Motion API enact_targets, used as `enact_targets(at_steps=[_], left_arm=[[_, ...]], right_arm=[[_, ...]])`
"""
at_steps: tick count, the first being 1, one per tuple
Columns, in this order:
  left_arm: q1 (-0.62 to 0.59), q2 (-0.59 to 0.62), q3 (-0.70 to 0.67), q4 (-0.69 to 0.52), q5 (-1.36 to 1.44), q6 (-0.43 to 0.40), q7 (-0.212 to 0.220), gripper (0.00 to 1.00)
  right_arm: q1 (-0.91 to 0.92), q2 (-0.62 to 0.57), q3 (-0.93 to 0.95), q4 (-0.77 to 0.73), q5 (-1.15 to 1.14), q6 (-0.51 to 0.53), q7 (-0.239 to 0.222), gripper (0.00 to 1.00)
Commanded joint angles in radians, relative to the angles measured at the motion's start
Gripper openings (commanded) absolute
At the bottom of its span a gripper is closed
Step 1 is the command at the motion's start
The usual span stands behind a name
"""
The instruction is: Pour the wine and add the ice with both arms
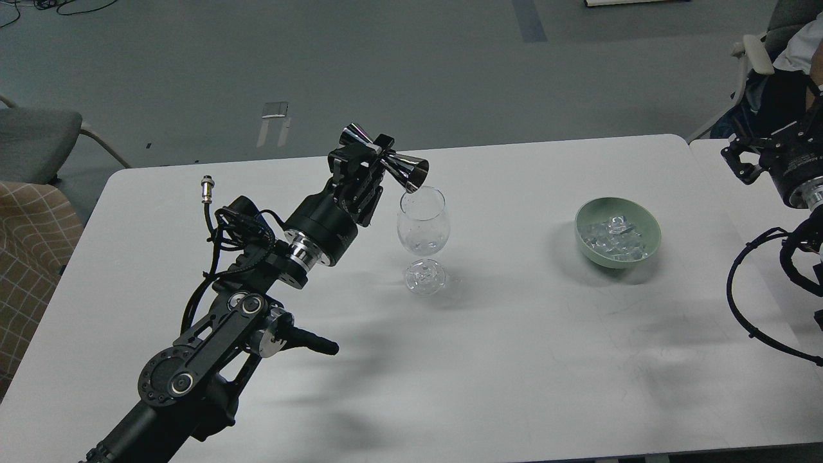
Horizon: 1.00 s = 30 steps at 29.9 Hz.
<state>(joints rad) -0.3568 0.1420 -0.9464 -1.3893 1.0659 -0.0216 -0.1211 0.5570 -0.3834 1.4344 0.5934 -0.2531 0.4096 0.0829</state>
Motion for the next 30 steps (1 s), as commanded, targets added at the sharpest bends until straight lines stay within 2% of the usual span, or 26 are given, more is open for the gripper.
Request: enact_targets(at_steps=[1, 30], left_arm=[[-0.001, 0.001, 0.000, 0.001, 0.009, 0.000, 0.000, 0.02], [-0.054, 0.007, 0.028, -0.002, 0.253, 0.006, 0.003, 0.01]], right_arm=[[0.000, 0.000, 0.000, -0.001, 0.000, 0.000, 0.000, 1.00], [-0.008, -0.008, 0.008, 0.000, 0.001, 0.002, 0.000, 1.00]])
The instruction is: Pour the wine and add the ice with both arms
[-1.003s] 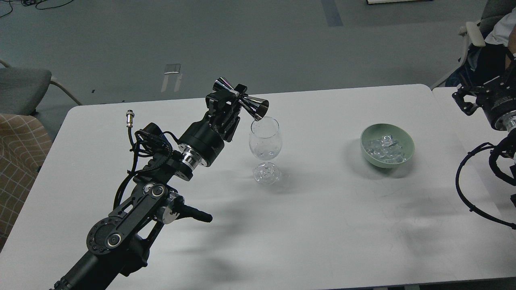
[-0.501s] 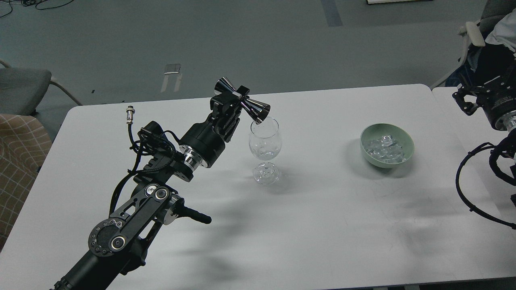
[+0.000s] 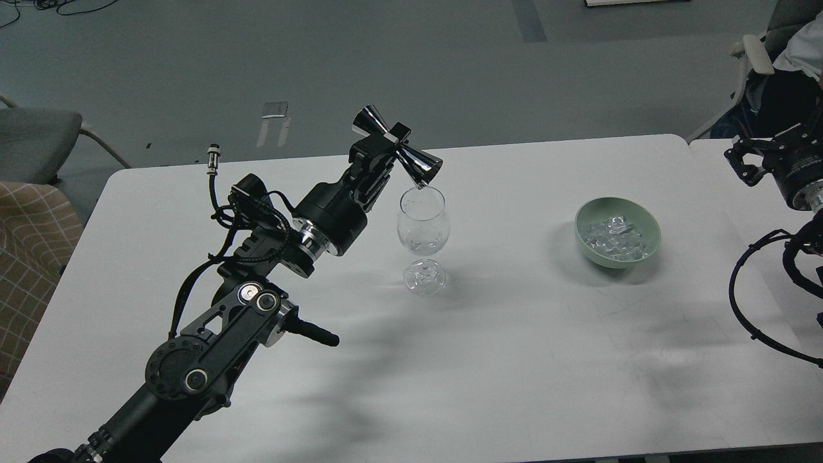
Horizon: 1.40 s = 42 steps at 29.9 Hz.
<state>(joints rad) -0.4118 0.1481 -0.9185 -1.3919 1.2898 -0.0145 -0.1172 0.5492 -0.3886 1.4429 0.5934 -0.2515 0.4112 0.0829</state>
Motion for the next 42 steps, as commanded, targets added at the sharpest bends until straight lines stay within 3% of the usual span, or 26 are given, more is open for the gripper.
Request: enact_targets(at_steps=[1, 34, 42], left_arm=[[0.001, 0.002, 0.000, 0.001, 0.035, 0.001, -0.001, 0.01], [0.004, 0.047, -0.007, -0.012, 0.092, 0.005, -0.002, 0.01], [0.011, 0.038, -0.020, -0.019, -0.007, 0.021, -0.004, 0.00]], right_arm=[[-0.002, -0.003, -0.001, 0.000, 0.000, 0.000, 0.000, 1.00], [-0.006, -0.018, 0.002, 0.009, 0.000, 0.000, 0.000, 1.00], [-0.005, -0.018, 0.002, 0.012, 0.000, 0.000, 0.002, 1.00]])
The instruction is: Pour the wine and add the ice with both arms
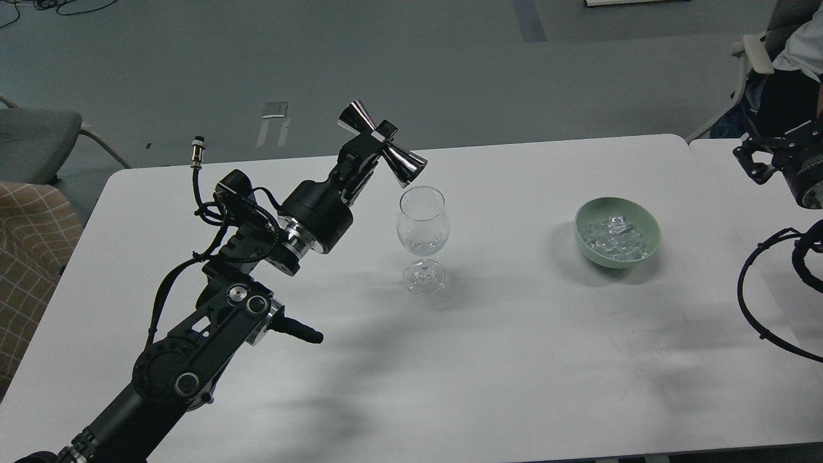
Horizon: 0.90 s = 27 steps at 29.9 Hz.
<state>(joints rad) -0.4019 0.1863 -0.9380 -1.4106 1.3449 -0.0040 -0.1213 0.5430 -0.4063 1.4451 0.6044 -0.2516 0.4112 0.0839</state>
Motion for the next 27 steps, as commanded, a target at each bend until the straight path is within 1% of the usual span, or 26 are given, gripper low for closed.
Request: enact_targets(at_steps=[1, 3, 5, 8, 11, 15, 18, 21, 22, 24, 27], left_arm=[[0.002, -0.001, -0.002, -0.002, -0.084, 0.013, 0.000, 0.00], [0.005, -0.001, -0.013, -0.008, -0.162, 0.022, 0.000, 0.01], [0.008, -0.004, -0.051, -0.014, -0.284, 0.025, 0.002, 0.00], [0.009, -0.004, -0.084, -0.013, -0.386, 0.026, 0.002, 0.00], [0.009, 0.002, -0.102, -0.004, -0.438, 0.026, -0.001, 0.01], [0.034, 0.002, -0.168, 0.010, -0.515, 0.024, -0.001, 0.02], [0.061, 0.005, -0.219, 0.022, -0.625, 0.018, -0.001, 0.03], [0.063, 0.015, -0.228, 0.050, -0.671, 0.013, -0.003, 0.04], [0.063, 0.015, -0.229, 0.059, -0.681, 0.012, -0.009, 0.04], [0.063, 0.013, -0.245, 0.088, -0.732, 0.004, -0.046, 0.05], [0.067, 0.012, -0.281, 0.099, -0.846, -0.013, -0.058, 0.05]], right_arm=[[0.000, 0.000, 0.000, 0.003, 0.000, 0.000, 0.000, 1.00], [0.000, 0.000, -0.002, 0.006, 0.000, 0.000, 0.000, 1.00], [0.000, 0.000, -0.002, 0.006, 0.000, 0.000, 0.000, 1.00], [0.000, 0.000, -0.002, 0.006, 0.000, 0.000, 0.000, 1.00], [0.000, 0.000, -0.003, 0.008, -0.002, 0.000, 0.000, 1.00], [-0.001, 0.001, -0.003, 0.014, -0.002, -0.002, 0.002, 1.00], [-0.035, 0.007, -0.003, 0.040, -0.002, -0.006, 0.002, 1.00], [-0.057, 0.011, -0.003, 0.074, -0.005, -0.006, 0.003, 1.00], [-0.058, 0.011, -0.003, 0.078, -0.005, -0.006, 0.003, 1.00], [-0.058, 0.012, -0.003, 0.081, -0.006, -0.008, 0.003, 1.00], [-0.058, 0.012, -0.005, 0.086, -0.006, -0.008, 0.005, 1.00]])
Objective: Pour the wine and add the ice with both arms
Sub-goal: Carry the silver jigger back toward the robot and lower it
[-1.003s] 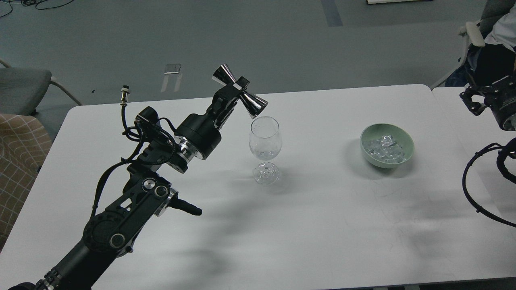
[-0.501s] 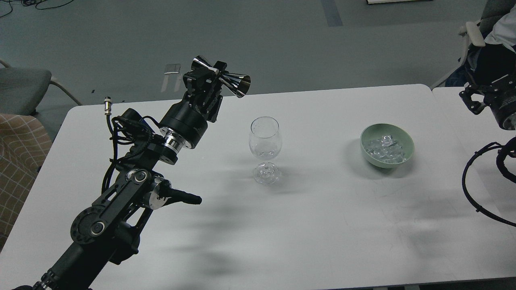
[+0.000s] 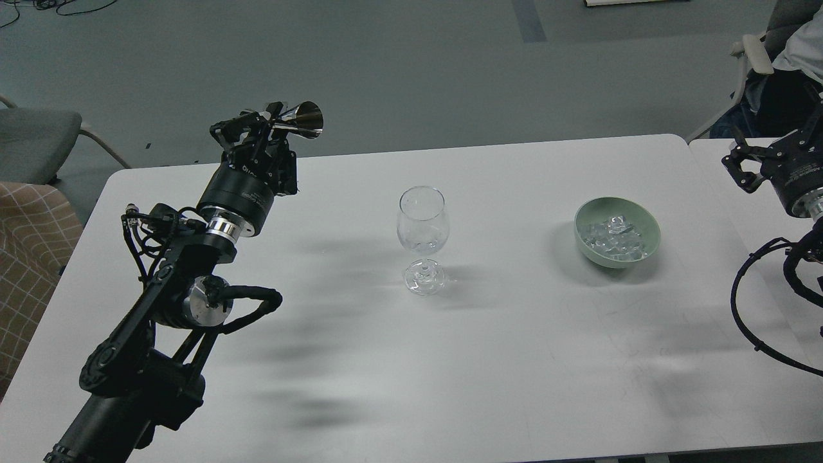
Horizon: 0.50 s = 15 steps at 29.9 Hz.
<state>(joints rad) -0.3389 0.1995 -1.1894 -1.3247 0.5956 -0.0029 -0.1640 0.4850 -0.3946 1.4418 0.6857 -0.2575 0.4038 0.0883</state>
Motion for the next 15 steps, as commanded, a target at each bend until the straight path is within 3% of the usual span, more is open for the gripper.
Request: enact_targets(at_steps=[1, 7, 12, 15], left_arm=[[0.006, -0.002, -0.036, 0.016, -0.127, -0.019, -0.017, 0.05], [0.009, -0.006, -0.101, 0.136, -0.375, -0.078, -0.015, 0.05], [0.014, -0.014, -0.124, 0.267, -0.540, -0.233, -0.014, 0.05], [0.012, -0.014, -0.150, 0.338, -0.632, -0.279, -0.008, 0.05]], right_arm=[[0.000, 0.000, -0.001, 0.006, 0.001, 0.000, 0.001, 1.00], [0.000, 0.000, -0.001, 0.008, 0.001, 0.000, 0.001, 1.00], [0.010, 0.000, -0.001, 0.008, 0.001, -0.003, -0.001, 1.00], [0.014, -0.001, -0.006, 0.008, 0.000, -0.006, -0.001, 1.00]])
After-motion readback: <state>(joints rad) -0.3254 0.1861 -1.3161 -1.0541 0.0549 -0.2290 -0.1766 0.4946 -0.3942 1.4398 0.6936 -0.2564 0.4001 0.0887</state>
